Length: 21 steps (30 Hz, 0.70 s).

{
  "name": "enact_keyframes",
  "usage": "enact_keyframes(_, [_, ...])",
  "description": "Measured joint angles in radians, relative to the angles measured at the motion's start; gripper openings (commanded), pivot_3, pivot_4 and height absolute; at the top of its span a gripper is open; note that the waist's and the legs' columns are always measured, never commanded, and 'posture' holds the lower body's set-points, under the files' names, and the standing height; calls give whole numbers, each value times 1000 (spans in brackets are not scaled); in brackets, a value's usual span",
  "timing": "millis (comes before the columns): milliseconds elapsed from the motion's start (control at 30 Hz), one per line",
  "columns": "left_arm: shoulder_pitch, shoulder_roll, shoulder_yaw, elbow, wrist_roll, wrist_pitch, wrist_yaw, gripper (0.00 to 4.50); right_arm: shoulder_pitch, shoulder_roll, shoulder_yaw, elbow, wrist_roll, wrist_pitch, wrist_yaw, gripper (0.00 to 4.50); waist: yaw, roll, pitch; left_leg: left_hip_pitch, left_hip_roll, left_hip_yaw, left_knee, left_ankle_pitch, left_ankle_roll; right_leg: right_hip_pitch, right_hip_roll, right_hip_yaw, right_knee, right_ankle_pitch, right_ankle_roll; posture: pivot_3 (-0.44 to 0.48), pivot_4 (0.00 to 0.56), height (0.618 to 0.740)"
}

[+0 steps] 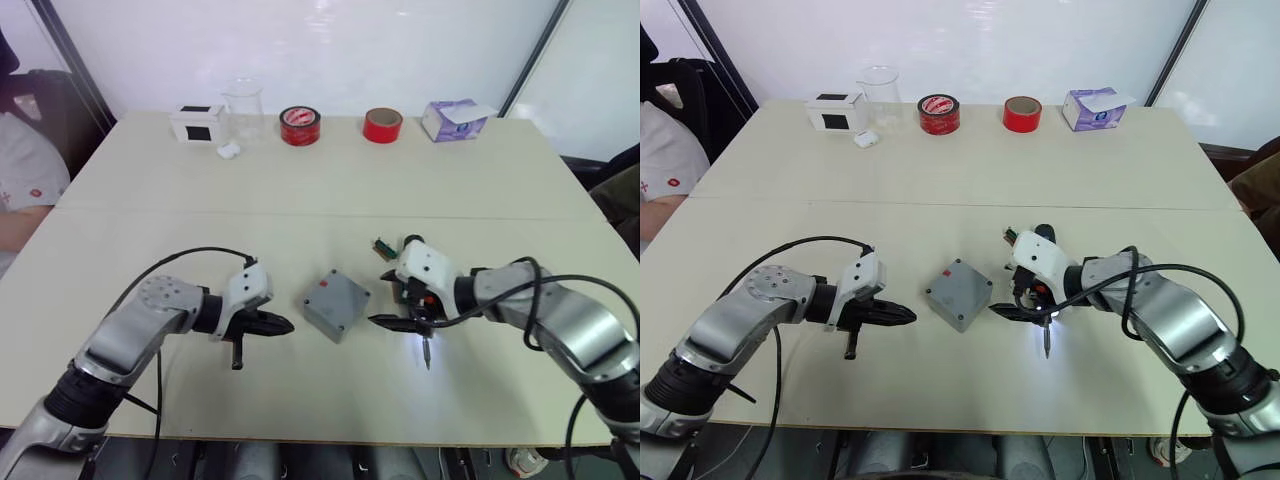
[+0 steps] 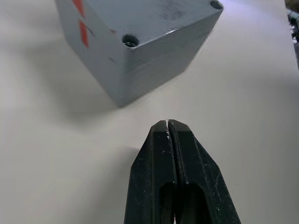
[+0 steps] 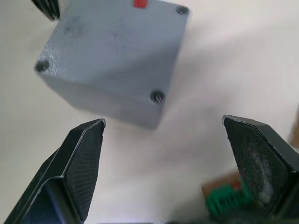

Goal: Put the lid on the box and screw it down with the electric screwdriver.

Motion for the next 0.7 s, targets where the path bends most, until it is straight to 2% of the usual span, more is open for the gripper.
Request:
enact_keyframes(100, [0,-78,-20,11,16,-8,62,0,-11,30,36,0,-9,-17,50,4164,1,0,0,0,0,0,1,0,0,0,0,0,0,1,2,0,150,740])
enact_keyframes(200, [-10,-107,-24,41,35,-22,96,0,-8,32,37,-3,-10,-3,65,4164,0,0,0,0,0,-1,1,0,0,0,0,0,1,1,2,0,150,740])
enact_keyframes(433, [-67,-123,10,106,52,-56,123,0,30,44,2,-50,-4,64,61,4164,-1,0,0,0,0,-2,1,0,0,0,0,-1,1,1,2,0,150,740])
enact_keyframes(700, [-71,-125,20,116,55,-72,111,0,62,55,-25,-98,11,121,52,4164,-2,0,0,0,0,-2,1,0,0,1,0,-1,1,1,2,0,150,740])
